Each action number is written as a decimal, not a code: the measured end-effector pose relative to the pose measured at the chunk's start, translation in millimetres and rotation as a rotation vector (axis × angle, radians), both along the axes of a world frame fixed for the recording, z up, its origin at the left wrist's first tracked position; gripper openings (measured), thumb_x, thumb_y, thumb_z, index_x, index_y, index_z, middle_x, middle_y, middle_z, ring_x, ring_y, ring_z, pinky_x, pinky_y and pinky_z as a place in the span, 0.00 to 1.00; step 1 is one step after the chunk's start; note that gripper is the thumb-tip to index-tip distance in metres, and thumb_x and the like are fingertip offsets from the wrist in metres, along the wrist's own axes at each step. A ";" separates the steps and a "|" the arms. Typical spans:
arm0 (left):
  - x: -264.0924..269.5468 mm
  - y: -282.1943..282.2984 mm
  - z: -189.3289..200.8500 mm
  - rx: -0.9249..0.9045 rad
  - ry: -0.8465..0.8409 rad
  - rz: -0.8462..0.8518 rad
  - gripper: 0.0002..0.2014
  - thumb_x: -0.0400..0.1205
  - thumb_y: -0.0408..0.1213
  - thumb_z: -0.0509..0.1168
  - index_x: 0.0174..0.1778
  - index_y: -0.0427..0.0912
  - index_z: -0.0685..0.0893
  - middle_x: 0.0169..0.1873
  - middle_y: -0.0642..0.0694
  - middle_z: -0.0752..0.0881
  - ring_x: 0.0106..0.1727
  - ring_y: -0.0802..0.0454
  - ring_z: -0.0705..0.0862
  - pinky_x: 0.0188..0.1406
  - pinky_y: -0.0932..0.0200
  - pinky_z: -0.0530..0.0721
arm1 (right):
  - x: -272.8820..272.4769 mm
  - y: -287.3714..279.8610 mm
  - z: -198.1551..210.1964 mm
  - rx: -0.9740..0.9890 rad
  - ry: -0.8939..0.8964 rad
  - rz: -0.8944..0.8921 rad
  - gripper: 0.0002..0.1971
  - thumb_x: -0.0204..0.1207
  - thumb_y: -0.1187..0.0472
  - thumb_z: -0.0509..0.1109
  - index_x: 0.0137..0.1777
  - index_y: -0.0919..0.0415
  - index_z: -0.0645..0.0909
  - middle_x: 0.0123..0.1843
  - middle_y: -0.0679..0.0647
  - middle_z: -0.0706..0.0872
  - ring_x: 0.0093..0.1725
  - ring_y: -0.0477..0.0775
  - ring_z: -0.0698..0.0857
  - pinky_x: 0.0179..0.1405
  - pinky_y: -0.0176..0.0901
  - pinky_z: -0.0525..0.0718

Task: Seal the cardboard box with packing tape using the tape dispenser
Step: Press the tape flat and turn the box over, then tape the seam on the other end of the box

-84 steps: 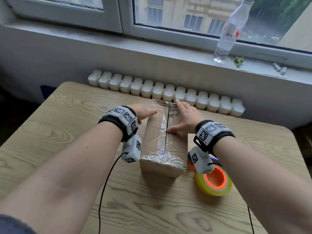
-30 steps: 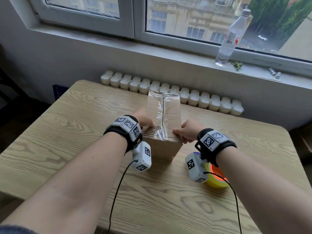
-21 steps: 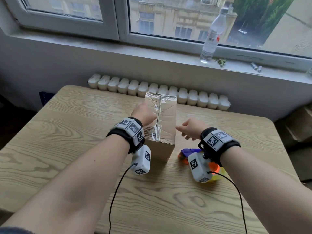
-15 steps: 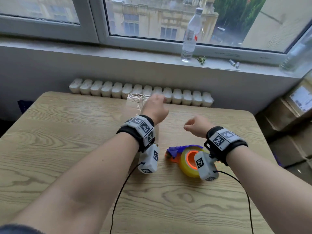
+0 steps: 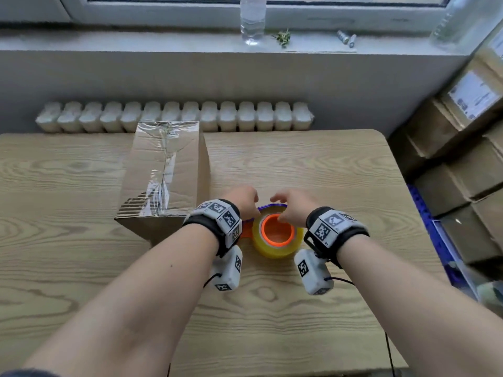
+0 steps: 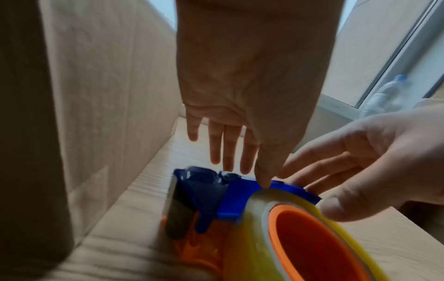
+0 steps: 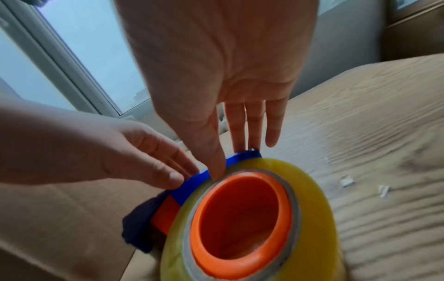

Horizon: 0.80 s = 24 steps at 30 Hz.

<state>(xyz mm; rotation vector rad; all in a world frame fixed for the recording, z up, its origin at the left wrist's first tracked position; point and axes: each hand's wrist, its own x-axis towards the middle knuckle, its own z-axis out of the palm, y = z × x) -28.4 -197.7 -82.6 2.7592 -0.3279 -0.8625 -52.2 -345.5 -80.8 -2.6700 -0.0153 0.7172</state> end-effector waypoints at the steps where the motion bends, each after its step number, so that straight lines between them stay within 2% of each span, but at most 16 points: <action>1: 0.7 0.8 -2.7 -0.001 0.008 0.018 0.23 0.80 0.42 0.66 0.71 0.42 0.78 0.67 0.44 0.82 0.67 0.46 0.81 0.62 0.54 0.79 | 2.5 2.7 -4.9 0.000 0.011 0.040 0.27 0.71 0.68 0.70 0.71 0.51 0.78 0.69 0.53 0.81 0.67 0.55 0.80 0.59 0.42 0.78; 4: 3.4 5.2 -8.3 -0.005 0.052 0.076 0.21 0.82 0.43 0.64 0.71 0.41 0.79 0.66 0.43 0.82 0.65 0.46 0.81 0.62 0.54 0.80 | 8.5 7.9 -18.5 -0.029 0.012 0.113 0.27 0.69 0.69 0.68 0.70 0.50 0.79 0.67 0.53 0.83 0.65 0.57 0.81 0.58 0.47 0.83; 7: 5.3 10.1 -10.7 -0.015 0.072 0.120 0.21 0.83 0.47 0.63 0.69 0.39 0.81 0.64 0.42 0.84 0.64 0.45 0.82 0.62 0.53 0.81 | 13.8 8.5 -28.7 -0.122 -0.025 0.133 0.21 0.70 0.69 0.66 0.63 0.53 0.82 0.61 0.55 0.85 0.61 0.60 0.83 0.57 0.50 0.84; 9: 6.5 12.0 -11.6 -0.028 0.077 0.144 0.22 0.84 0.50 0.60 0.66 0.38 0.82 0.61 0.41 0.86 0.62 0.44 0.83 0.61 0.51 0.82 | 17.4 7.7 -31.6 -0.162 -0.014 0.144 0.16 0.68 0.67 0.67 0.56 0.55 0.83 0.56 0.55 0.86 0.56 0.61 0.84 0.55 0.51 0.85; 11: 7.4 12.2 -10.4 -0.034 0.083 0.174 0.22 0.86 0.50 0.57 0.65 0.37 0.82 0.59 0.40 0.86 0.60 0.44 0.83 0.58 0.51 0.80 | 20.0 5.8 -31.0 -0.183 0.017 0.149 0.12 0.66 0.65 0.70 0.49 0.56 0.80 0.49 0.54 0.85 0.52 0.60 0.84 0.52 0.51 0.86; 13: 8.9 11.5 -5.7 -0.039 0.079 0.194 0.21 0.87 0.49 0.55 0.65 0.37 0.82 0.59 0.40 0.86 0.61 0.43 0.83 0.56 0.52 0.78 | 21.0 2.7 -29.2 -0.191 0.041 0.149 0.11 0.64 0.63 0.72 0.45 0.56 0.75 0.43 0.53 0.81 0.50 0.60 0.85 0.48 0.49 0.86; 16: 13.3 9.5 5.7 -0.042 0.050 0.195 0.21 0.87 0.47 0.55 0.64 0.36 0.82 0.59 0.38 0.86 0.62 0.42 0.82 0.56 0.53 0.77 | 19.7 -3.1 -20.3 -0.194 0.059 0.108 0.14 0.66 0.60 0.72 0.48 0.57 0.72 0.45 0.54 0.82 0.50 0.60 0.84 0.49 0.49 0.85; 20: 18.7 10.4 25.6 -0.049 -0.009 0.195 0.21 0.87 0.47 0.55 0.63 0.35 0.83 0.59 0.38 0.86 0.62 0.40 0.82 0.58 0.51 0.78 | 22.3 -10.8 5.0 -0.229 0.037 0.027 0.20 0.70 0.59 0.68 0.62 0.54 0.71 0.54 0.54 0.85 0.54 0.59 0.84 0.55 0.50 0.83; 24: 20.7 15.5 49.8 -0.083 -0.100 0.212 0.21 0.87 0.48 0.54 0.65 0.37 0.81 0.62 0.39 0.85 0.64 0.41 0.81 0.62 0.50 0.79 | 24.0 -14.6 38.5 -0.237 -0.025 -0.086 0.17 0.70 0.60 0.63 0.60 0.54 0.75 0.55 0.54 0.84 0.56 0.59 0.83 0.56 0.49 0.81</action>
